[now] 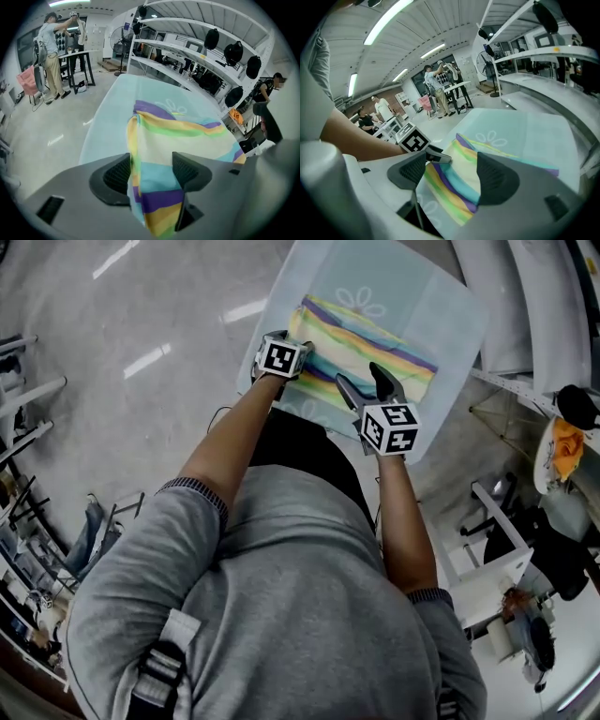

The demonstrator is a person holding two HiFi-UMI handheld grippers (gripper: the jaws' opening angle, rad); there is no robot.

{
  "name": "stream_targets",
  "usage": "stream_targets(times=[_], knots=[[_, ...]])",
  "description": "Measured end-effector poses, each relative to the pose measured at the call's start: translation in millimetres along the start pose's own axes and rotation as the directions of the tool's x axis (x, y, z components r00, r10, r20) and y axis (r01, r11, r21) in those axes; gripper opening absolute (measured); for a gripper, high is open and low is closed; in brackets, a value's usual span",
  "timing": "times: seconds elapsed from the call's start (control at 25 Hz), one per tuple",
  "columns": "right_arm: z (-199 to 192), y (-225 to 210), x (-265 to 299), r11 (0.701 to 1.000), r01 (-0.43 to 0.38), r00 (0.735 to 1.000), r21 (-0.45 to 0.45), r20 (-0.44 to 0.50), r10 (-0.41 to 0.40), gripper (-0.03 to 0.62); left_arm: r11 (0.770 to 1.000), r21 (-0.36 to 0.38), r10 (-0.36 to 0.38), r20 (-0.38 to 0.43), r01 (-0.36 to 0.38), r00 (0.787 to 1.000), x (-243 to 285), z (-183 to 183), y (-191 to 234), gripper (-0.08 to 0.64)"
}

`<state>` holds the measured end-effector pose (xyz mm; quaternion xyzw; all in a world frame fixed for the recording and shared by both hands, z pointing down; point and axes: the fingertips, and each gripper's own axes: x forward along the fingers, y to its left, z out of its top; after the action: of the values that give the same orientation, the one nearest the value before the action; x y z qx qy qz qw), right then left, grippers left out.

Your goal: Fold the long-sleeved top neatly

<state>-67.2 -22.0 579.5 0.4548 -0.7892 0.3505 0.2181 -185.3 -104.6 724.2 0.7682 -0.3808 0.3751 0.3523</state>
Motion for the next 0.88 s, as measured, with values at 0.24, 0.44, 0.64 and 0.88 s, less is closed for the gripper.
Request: stream_targets(times=[0.24, 0.44, 0.64, 0.88], knots=[[-16, -11, -12, 0.999, 0.024, 1.000, 0.040, -0.007, -0.023, 0.353, 0.998, 0.059, 0.026, 0.044, -0.028, 0.999, 14, -3, -6, 0.200], [-27, -19, -22, 0.995, 0.052, 0.999, 0.089, -0.008, -0.052, 0.348, 0.996, 0.087, 0.011, 0.021, -0.012, 1.000, 11, -2, -13, 0.049], [-21, -27, -31, 0.991, 0.087, 0.996, 0.106, -0.004, -0.087, 0.345, 0.993, 0.114, 0.008, 0.023, -0.011, 1.000, -7, 8, -22, 0.043], [-12, -45, -47, 0.979, 0.140, 0.989, 0.151, 0.028, -0.146, 0.344, 0.991, 0.132, -0.017, 0.008, 0.016, 1.000, -23, 17, -38, 0.041]])
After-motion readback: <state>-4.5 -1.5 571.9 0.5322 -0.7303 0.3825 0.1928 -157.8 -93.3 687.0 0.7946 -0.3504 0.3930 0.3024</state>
